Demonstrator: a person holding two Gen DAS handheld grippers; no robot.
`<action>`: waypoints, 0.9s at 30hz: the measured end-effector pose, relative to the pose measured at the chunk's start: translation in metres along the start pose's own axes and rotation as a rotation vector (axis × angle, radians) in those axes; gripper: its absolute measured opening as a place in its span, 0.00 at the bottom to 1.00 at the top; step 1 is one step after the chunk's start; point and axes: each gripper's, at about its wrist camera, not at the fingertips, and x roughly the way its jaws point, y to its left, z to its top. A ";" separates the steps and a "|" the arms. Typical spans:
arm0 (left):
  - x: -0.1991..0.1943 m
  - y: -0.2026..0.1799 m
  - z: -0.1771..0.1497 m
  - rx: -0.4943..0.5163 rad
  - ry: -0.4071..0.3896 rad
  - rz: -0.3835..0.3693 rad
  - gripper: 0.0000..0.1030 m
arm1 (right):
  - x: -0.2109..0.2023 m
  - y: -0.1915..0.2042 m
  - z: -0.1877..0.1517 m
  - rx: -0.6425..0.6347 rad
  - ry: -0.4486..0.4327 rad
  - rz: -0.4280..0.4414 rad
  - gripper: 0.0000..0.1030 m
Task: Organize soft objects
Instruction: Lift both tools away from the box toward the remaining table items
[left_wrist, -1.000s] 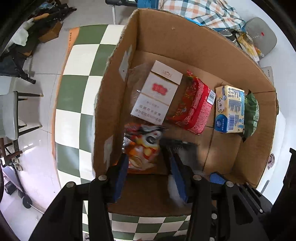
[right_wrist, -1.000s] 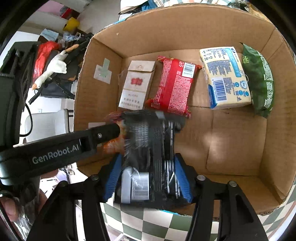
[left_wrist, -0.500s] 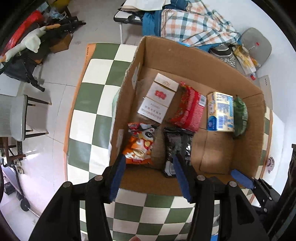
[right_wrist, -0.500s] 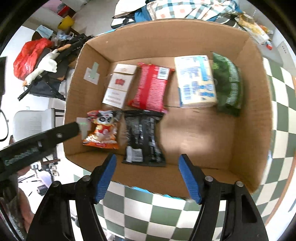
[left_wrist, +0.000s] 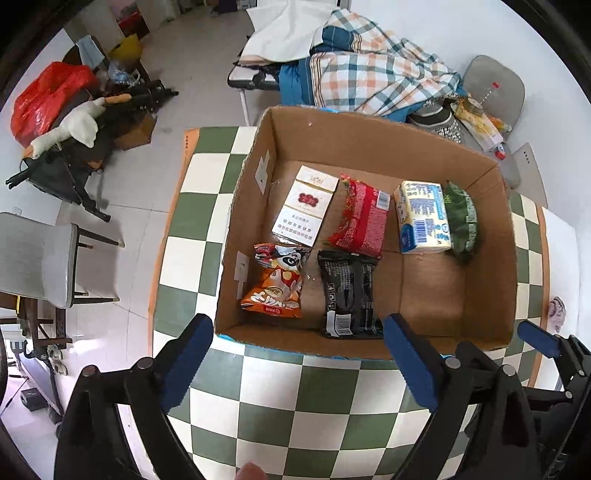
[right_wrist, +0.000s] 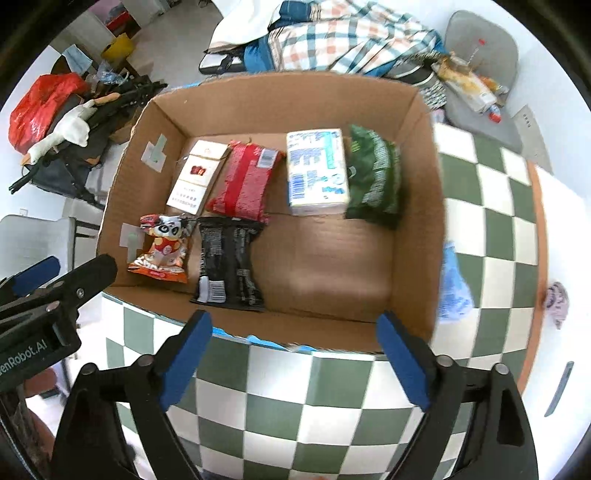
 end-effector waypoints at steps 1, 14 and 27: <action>-0.005 -0.001 -0.002 -0.001 -0.016 0.002 0.96 | -0.005 -0.002 -0.002 -0.002 -0.015 -0.012 0.92; -0.082 -0.016 -0.031 0.034 -0.193 0.012 1.00 | -0.081 -0.019 -0.043 0.018 -0.166 0.002 0.92; -0.115 -0.052 -0.045 0.025 -0.206 -0.076 1.00 | -0.125 -0.051 -0.075 0.079 -0.208 0.127 0.92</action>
